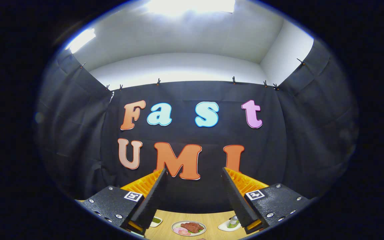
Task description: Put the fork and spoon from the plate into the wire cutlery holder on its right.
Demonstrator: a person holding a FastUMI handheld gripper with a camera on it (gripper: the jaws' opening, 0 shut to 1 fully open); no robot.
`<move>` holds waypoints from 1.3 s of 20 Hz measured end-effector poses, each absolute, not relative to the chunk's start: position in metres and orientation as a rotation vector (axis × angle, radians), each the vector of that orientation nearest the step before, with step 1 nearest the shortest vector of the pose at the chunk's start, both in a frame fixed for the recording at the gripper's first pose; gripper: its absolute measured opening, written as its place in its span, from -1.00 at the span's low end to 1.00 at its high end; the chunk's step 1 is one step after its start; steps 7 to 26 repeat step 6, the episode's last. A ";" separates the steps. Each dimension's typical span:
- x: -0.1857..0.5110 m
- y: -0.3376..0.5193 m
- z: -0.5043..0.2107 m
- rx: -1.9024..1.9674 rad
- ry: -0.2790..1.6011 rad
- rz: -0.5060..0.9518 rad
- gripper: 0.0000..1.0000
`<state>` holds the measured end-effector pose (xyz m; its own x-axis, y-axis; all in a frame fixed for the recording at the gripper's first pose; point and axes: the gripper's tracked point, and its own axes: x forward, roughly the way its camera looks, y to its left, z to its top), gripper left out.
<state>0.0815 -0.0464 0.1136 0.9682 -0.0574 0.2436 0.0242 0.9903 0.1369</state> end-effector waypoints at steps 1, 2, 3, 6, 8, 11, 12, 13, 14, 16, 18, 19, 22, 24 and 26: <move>0.082 -0.046 0.114 0.128 -0.253 -0.042 0.93; 0.082 -0.045 0.111 0.118 -0.248 -0.044 0.93; 0.083 -0.043 0.109 0.107 -0.240 -0.041 0.93; 0.088 -0.040 0.104 0.101 -0.211 -0.029 0.93; 0.088 -0.040 0.104 0.101 -0.211 -0.029 0.93; 0.088 -0.040 0.104 0.101 -0.211 -0.029 0.93; 0.088 -0.040 0.104 0.101 -0.211 -0.029 0.93; 0.088 -0.040 0.104 0.101 -0.211 -0.029 0.93; 0.088 -0.040 0.104 0.101 -0.211 -0.029 0.93; 0.088 -0.040 0.104 0.101 -0.211 -0.029 0.93; 0.088 -0.040 0.104 0.101 -0.211 -0.029 0.93; 0.088 -0.040 0.104 0.101 -0.211 -0.029 0.93; 0.088 -0.040 0.104 0.101 -0.211 -0.029 0.93; 0.088 -0.040 0.104 0.101 -0.211 -0.029 0.93; 0.088 -0.040 0.104 0.101 -0.211 -0.029 0.93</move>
